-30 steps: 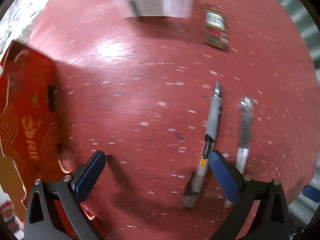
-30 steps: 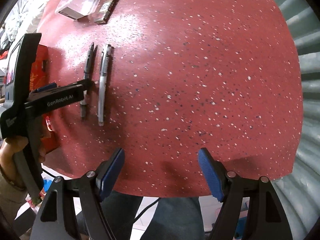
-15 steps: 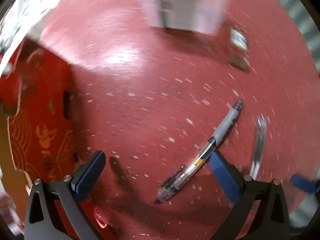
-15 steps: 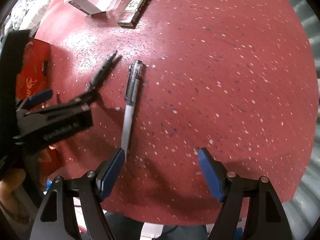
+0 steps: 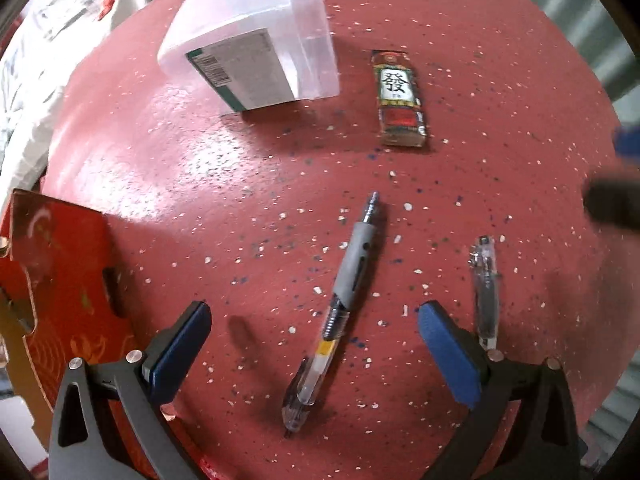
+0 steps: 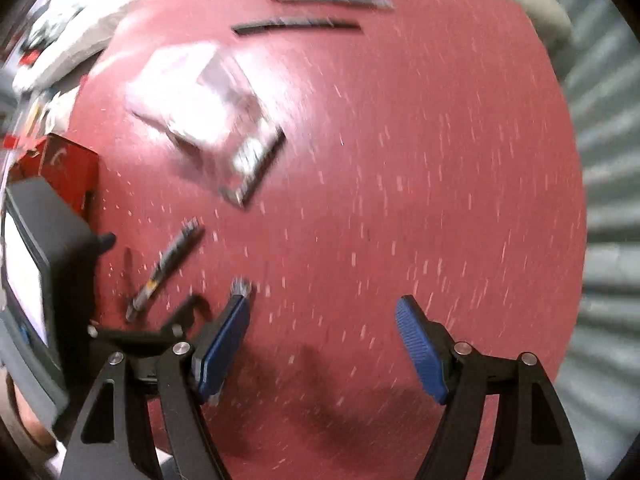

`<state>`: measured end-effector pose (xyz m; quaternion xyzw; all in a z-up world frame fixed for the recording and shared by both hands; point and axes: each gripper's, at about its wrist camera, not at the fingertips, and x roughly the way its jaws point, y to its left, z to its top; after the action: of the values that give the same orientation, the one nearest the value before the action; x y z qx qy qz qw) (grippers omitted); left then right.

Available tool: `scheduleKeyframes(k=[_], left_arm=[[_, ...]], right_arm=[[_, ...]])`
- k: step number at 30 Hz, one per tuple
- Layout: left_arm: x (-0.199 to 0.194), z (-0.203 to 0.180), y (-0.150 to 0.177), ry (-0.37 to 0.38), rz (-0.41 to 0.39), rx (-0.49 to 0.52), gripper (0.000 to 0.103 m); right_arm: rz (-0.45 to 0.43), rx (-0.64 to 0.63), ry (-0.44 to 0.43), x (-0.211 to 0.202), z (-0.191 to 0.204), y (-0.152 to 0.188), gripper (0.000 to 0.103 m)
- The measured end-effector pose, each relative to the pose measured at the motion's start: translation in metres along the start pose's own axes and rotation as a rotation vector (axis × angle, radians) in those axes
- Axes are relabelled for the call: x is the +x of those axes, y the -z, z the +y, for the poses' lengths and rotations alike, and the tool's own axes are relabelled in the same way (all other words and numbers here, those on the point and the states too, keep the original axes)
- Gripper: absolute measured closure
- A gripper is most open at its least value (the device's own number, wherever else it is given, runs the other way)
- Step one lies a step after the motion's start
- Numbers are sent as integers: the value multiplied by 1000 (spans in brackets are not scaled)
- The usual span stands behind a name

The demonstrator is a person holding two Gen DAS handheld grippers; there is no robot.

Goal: Organize rigid objects
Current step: 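Move both grippers over the table toward the pens and clear plastic box, then grasp the clear plastic box with the right gripper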

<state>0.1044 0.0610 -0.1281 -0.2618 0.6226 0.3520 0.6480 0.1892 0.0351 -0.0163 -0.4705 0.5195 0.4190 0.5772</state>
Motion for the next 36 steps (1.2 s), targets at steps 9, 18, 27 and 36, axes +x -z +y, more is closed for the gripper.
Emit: scheduleKeyframes(k=[9, 18, 27, 36], left_arm=[[12, 27, 22, 88, 23, -94, 0], [10, 26, 65, 87, -38, -66, 0], [2, 19, 58, 88, -29, -66, 0], [10, 21, 52, 87, -15, -58, 0]], right_arm=[[-136, -387, 28, -10, 59, -84, 27], [-205, -746, 115, 12, 123, -99, 14], [-129, -810, 142, 48, 147, -116, 15], [-110, -490, 93, 26, 83, -117, 25]])
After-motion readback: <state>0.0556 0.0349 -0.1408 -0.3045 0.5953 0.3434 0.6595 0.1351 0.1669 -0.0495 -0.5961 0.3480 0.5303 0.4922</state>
